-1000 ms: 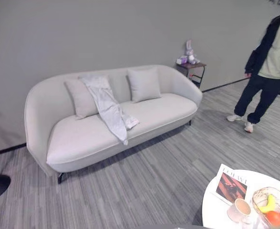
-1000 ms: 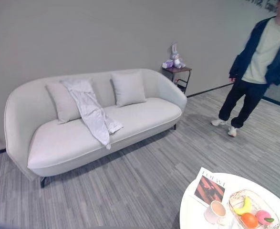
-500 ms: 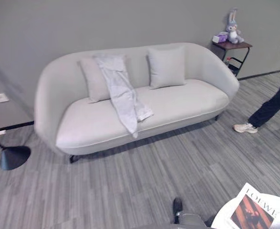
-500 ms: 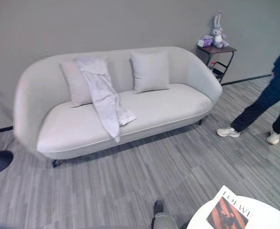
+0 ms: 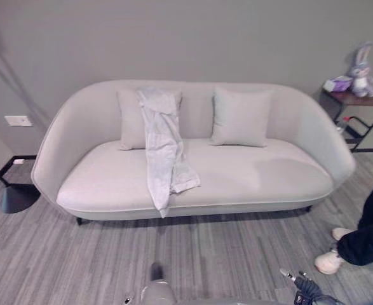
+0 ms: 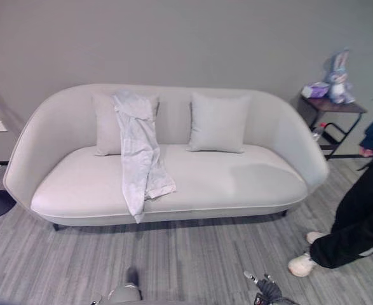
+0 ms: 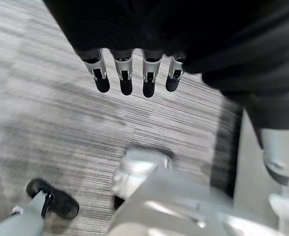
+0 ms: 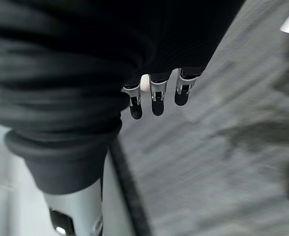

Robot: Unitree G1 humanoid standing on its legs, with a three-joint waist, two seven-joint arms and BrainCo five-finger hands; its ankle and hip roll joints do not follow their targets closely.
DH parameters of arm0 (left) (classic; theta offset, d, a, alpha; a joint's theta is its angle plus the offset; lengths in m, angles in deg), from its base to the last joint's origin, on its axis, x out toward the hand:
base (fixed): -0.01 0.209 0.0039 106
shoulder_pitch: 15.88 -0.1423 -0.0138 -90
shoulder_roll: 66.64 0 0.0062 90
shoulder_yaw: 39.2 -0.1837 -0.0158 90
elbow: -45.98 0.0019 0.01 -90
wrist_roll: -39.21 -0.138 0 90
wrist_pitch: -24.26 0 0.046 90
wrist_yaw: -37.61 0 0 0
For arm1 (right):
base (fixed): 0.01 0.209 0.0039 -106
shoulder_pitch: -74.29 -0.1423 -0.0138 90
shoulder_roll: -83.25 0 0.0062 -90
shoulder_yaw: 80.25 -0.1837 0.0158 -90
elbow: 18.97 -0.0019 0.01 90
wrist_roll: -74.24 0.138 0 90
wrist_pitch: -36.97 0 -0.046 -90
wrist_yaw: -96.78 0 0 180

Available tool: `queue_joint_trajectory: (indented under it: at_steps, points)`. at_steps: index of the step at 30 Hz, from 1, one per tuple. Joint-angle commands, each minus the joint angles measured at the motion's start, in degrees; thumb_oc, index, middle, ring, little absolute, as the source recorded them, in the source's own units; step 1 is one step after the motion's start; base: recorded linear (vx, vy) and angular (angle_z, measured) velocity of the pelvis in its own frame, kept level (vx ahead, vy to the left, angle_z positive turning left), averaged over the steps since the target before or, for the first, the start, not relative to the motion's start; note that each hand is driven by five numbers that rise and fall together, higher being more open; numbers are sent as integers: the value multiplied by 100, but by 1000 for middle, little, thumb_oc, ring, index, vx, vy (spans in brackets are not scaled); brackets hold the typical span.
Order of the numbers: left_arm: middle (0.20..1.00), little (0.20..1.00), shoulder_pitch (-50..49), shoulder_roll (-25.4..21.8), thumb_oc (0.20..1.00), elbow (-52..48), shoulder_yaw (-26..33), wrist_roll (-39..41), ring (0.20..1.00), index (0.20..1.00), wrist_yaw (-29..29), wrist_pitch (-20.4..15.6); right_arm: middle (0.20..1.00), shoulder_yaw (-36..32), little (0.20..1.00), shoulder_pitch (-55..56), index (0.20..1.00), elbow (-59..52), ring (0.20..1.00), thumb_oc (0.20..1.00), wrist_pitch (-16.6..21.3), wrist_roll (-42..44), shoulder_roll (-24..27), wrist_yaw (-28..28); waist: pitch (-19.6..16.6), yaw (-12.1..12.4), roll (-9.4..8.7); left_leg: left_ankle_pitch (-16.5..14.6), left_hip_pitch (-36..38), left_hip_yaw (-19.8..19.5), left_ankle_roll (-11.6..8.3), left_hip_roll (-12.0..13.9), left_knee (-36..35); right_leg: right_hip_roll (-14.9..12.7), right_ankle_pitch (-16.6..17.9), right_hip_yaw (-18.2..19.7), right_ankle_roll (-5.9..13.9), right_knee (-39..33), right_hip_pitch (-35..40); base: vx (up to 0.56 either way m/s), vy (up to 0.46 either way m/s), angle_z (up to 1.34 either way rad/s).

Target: Hang the clothes on the sofa on the clothes rack.

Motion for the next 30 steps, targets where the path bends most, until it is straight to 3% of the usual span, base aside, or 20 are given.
queue_joint_trajectory:
  at_steps: [1, 3, 4, 5, 6, 8, 9, 13, 14, 18, 20, 22, 23, 27, 28, 30]
  points:
    - [1000, 1000, 214, 99, 1000, 16, 95, 182, 1000, 1000, -35, -156, 1000, 99, 1000, 51, 1000, -493, 1000, 1000, 242, -335, 89, -9, -146, 187, -172, -299, 475, -252, -177, 585, 268, -914, 1185, 666, 295, 248, -294, 449, 412, -117]
    - [1000, 1000, 125, 184, 1000, 161, 212, -57, 1000, 1000, -58, -124, 1000, 581, 1000, -13, 1000, -577, 1000, 1000, 193, -1011, 273, -13, -525, 208, -121, -52, 608, -390, -223, 667, 210, -1104, 1235, 840, 296, 276, -256, 374, 447, -115]
    - [1000, 1000, 123, 185, 1000, 160, 213, -58, 1000, 1000, -58, -124, 1000, 583, 1000, -12, 1000, -577, 1000, 1000, 193, -1012, 273, -13, -526, 206, -121, -56, 609, -389, -224, 667, 211, -1104, 1234, 840, 296, 275, -254, 334, 552, -86]
    - [1000, 1000, 259, 102, 1000, 132, -45, -356, 1000, 1000, 79, -121, 1000, 1083, 1000, -284, 1000, -821, 1000, 1000, 103, -1510, 426, 91, -581, 213, -153, -9, 652, -355, -213, 545, 297, -1398, 1250, 800, 298, 204, -286, 288, 607, -43]
    - [1000, 1000, 453, 39, 1000, 56, -404, -653, 1000, 1000, 183, -97, 1000, 1286, 1000, -567, 1000, -900, 1000, 1000, 51, -1657, 510, 253, -523, 219, -143, -6, 689, -275, -182, 423, 262, -1573, 1224, 732, 302, 199, -319, 299, 716, 18]
    - [1000, 1000, 572, 18, 1000, 9, -527, -733, 1000, 1000, 213, -88, 1000, 1380, 1000, -770, 1000, -864, 1000, 1000, 25, -1696, 527, 346, -441, 218, -121, -12, 725, -239, -159, 365, 219, -1659, 1197, 705, 312, 211, -343, 89, 367, 23]
    - [1000, 1000, 678, 46, 1000, -58, -748, -860, 1000, 1000, 258, -88, 1000, 1572, 1000, -1220, 1000, -779, 1000, 1000, -54, -1791, 576, 553, -347, 200, -13, -39, 793, -143, -138, 318, 135, -1831, 1155, 576, 346, 202, -418, 58, 352, -2]
    - [1000, 1000, 742, 46, 1000, -240, -851, -961, 1000, 1000, 348, -94, 1000, 1861, 1000, -2078, 1000, -256, 1000, 1000, -187, -1817, 512, 865, -116, 293, 103, -62, 845, -119, -79, 243, 197, -2018, 1147, 485, 383, 235, -459, 34, 283, -3]
    - [1000, 1000, 814, 87, 1000, -284, -908, -997, 1000, 1000, 419, -119, 1000, 2084, 1000, -2776, 1000, 184, 1000, 1000, -231, -1742, 416, 1050, 56, 392, 155, -78, 744, -110, -60, 209, 344, -2119, 1116, 422, 402, 194, -448, -56, 204, 30]
    - [1000, 1000, 946, 177, 1000, -497, -929, -1086, 1000, 1000, 543, -131, 1000, 2403, 1000, -3732, 1000, 1111, 1000, 1000, -328, -1622, 379, 1397, 380, 525, 313, -73, 487, -109, -47, 216, 647, -2182, 1076, 292, 416, 120, -460, -126, 147, 35]
    - [1000, 1000, 1003, 181, 1000, -704, -895, -1040, 1000, 1000, 735, -203, 1000, 2440, 1000, -4558, 1000, 2075, 1000, 1000, -445, -1286, 198, 1520, 869, 823, 518, -111, 58, -195, -48, 243, 994, -2215, 993, 218, 398, 34, -573, -278, 91, 24]
    - [1000, 1000, 1019, 197, 1000, -703, -886, -1018, 1000, 1000, 749, -224, 1000, 2423, 1000, -4649, 1000, 2170, 1000, 1000, -446, -1220, 191, 1514, 976, 860, 557, -105, -65, -235, -66, 263, 1070, -2209, 984, 234, 391, 36, -615, -202, 19, 10]
    - [1000, 1000, 1040, 208, 1000, -659, -878, -951, 1000, 1000, 791, -261, 1000, 2438, 1000, -4856, 1000, 2301, 1000, 1000, -468, -1140, 139, 1514, 1275, 954, 673, -86, -381, -323, -113, 323, 1326, -2179, 986, 265, 364, 52, -725, -299, 9, 24]
    - [1000, 1000, 1057, 251, 1000, -494, -977, -923, 1000, 1000, 811, -284, 1000, 2631, 1000, -5009, 1000, 2508, 1000, 1000, -507, -1297, -3, 1508, 1648, 1029, 847, -104, -667, -464, -126, 383, 1600, -2119, 995, 334, 341, 78, -800, -169, 12, 12]
    - [1000, 1000, 1077, 300, 1000, -410, -1062, -906, 1000, 1000, 801, -308, 1000, 2743, 1000, -5086, 1000, 2491, 1000, 1000, -528, -1365, -124, 1506, 1878, 1042, 933, -109, -826, -539, -126, 422, 1779, -2089, 1019, 403, 337, 122, -852, -81, 16, 3]
    - [1000, 1000, 1078, 300, 1000, -409, -1062, -906, 1000, 1000, 801, -308, 1000, 2744, 1000, -5086, 1000, 2491, 1000, 1000, -528, -1365, -124, 1506, 1878, 1041, 935, -111, -827, -541, -127, 423, 1782, -2087, 1019, 403, 336, 122, -852, -66, 24, -9]
